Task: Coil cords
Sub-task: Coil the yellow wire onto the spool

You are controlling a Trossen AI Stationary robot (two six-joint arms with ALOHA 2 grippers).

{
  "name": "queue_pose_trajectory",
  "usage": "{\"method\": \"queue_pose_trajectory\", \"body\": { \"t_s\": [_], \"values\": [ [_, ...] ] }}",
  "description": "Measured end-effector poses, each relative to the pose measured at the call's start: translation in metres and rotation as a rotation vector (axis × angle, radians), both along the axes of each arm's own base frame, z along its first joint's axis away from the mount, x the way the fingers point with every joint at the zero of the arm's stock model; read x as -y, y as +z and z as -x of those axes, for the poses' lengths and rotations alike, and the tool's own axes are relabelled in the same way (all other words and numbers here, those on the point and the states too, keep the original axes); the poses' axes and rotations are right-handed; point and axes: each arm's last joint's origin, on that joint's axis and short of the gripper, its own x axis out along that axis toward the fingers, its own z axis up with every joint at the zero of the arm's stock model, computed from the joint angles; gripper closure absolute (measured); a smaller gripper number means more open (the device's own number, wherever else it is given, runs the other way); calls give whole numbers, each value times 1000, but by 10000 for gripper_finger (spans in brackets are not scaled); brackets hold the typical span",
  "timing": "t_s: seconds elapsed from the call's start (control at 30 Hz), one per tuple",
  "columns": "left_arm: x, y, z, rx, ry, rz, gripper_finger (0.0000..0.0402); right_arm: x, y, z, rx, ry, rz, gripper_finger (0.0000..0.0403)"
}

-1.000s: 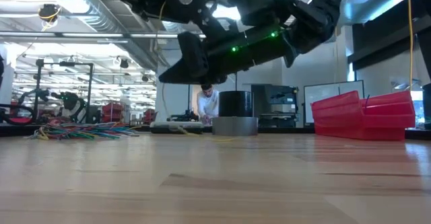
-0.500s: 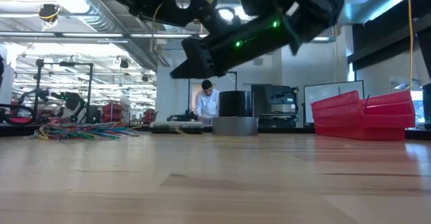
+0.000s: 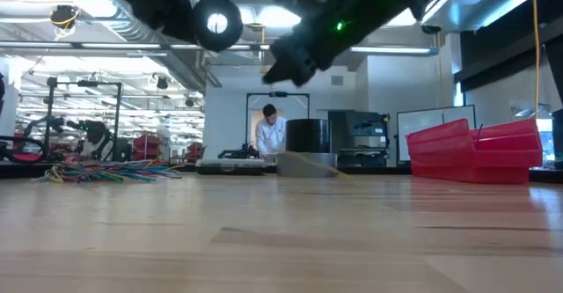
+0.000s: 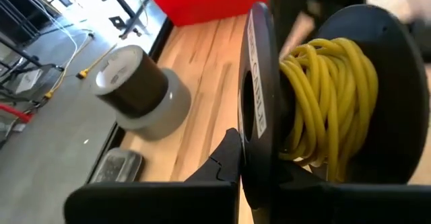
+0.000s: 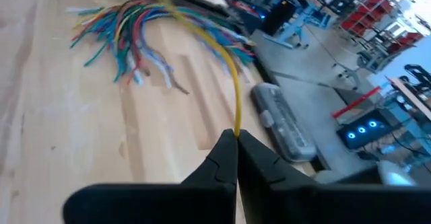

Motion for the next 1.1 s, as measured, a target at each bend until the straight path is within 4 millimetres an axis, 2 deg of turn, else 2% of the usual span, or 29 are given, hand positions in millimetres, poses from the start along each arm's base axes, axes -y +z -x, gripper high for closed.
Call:
{"method": "queue_pose_trajectory", "body": {
  "t_s": [0.27,0.53,0.7,0.83,1.1],
  "values": [
    [-5,-8,5,-76,43,23,402,3,36,17,69,-26,-70,400],
    [-18,-15,-1,-75,119,52,402,-5,56,10,267,205,-266,401],
    [-20,-24,-19,-61,113,31,402,-7,55,4,339,254,-307,401],
    [-21,-28,-34,-9,98,7,401,-6,47,-3,372,261,-309,401],
    [-18,-32,-47,-10,19,22,402,-3,38,-9,380,279,-286,401]
  ]
}}
